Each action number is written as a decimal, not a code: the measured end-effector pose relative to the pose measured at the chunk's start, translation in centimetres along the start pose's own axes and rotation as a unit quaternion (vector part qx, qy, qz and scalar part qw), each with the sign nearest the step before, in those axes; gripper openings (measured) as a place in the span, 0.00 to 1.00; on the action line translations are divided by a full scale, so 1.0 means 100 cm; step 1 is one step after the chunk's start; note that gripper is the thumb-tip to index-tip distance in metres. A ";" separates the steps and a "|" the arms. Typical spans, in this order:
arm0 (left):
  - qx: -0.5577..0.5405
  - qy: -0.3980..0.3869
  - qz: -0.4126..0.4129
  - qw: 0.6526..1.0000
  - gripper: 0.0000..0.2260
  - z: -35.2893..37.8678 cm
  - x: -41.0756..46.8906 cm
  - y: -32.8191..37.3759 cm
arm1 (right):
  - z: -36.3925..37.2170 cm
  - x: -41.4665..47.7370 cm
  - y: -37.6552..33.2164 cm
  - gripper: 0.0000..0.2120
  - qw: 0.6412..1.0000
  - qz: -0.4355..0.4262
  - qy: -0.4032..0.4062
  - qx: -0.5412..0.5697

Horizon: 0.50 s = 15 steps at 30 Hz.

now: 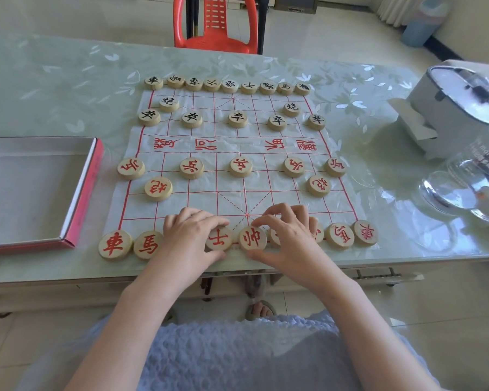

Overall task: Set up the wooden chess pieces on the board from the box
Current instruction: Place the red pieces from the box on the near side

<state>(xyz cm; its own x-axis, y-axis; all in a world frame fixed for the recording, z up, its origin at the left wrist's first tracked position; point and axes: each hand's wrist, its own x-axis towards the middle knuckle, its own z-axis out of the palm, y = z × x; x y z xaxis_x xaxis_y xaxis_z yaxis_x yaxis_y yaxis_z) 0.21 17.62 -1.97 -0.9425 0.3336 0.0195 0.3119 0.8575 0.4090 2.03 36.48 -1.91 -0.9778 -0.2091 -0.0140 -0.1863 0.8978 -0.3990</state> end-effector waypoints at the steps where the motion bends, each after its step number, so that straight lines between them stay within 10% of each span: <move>1: 0.001 0.000 0.000 1.000 0.23 0.000 0.000 0.000 | 0.001 0.001 0.001 0.23 1.000 0.004 0.001 -0.001; 15: -0.008 -0.010 -0.006 1.000 0.25 -0.001 -0.001 0.002 | -0.008 -0.004 0.005 0.33 0.998 0.033 0.010 0.051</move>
<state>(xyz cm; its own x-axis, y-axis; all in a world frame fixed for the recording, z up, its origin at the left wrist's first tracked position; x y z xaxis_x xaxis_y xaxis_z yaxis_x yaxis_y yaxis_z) 0.38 17.66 -1.78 -0.9439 0.3303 -0.0035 0.2979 0.8558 0.4229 2.27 37.37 -1.38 -0.9894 -0.1428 -0.0261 -0.1119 0.8646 -0.4899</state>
